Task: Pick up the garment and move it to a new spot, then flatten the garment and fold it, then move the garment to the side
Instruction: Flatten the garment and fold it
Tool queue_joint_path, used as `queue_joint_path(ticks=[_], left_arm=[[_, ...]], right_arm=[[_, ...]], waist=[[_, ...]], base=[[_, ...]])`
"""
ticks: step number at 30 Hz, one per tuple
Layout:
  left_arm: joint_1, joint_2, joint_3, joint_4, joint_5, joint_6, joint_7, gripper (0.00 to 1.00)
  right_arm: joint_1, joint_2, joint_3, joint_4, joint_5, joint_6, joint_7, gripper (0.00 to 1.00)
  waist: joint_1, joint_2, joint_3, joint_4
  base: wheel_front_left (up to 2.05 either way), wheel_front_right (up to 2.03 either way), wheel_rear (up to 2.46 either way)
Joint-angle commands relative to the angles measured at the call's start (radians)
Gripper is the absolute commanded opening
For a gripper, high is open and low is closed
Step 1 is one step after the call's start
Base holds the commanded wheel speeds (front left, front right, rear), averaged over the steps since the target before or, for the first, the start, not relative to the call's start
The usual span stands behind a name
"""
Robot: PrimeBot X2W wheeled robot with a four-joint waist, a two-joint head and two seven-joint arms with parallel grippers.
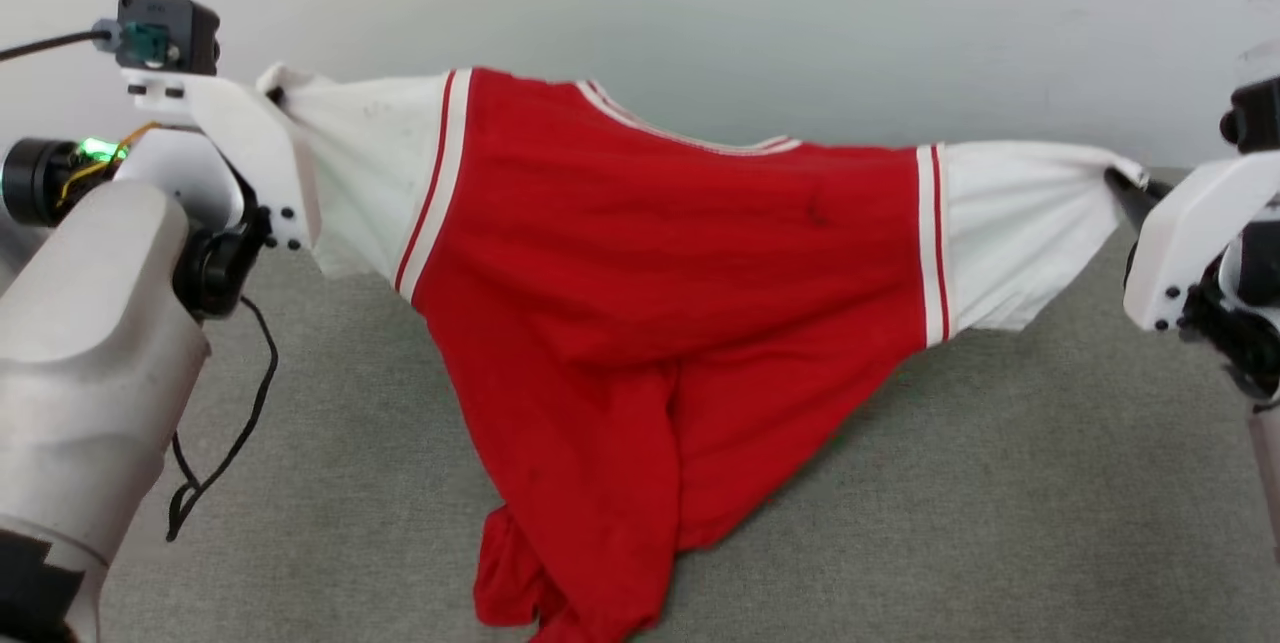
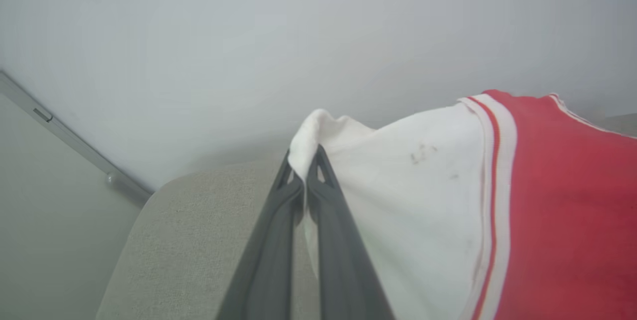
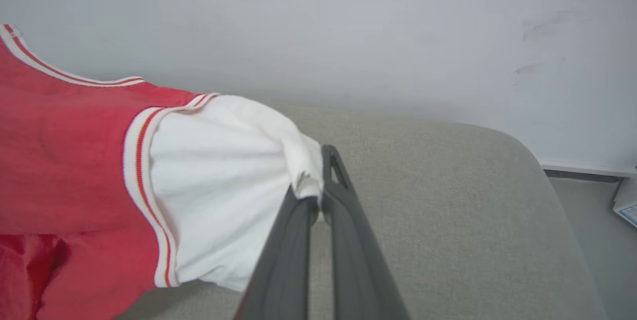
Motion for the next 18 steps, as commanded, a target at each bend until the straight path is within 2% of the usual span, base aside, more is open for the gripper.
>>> queue_joint_path(ticks=[1, 9, 18], left_arm=[[-0.036, -0.018, -0.002, 0.021, 0.016, 0.004, -0.026, 0.00], [-0.236, -0.059, 0.010, 0.116, 0.073, 0.012, -0.153, 0.00], [-0.510, -0.073, 0.049, 0.183, 0.119, 0.031, -0.329, 0.00]], right_arm=[[-0.048, -0.011, 0.011, 0.029, -0.008, 0.000, -0.020, 0.00], [-0.310, -0.027, 0.056, 0.158, -0.034, 0.000, -0.110, 0.00], [-0.660, -0.017, 0.086, 0.270, -0.090, 0.000, -0.292, 0.00]], waist=[[0.0000, 0.0000, 0.005, -0.001], [0.0000, 0.0000, 0.102, -0.012], [0.0000, 0.0000, 0.280, -0.036]], base=[[0.00, 0.00, 0.00], [0.00, 0.00, 0.00], [0.00, 0.00, 0.00]])
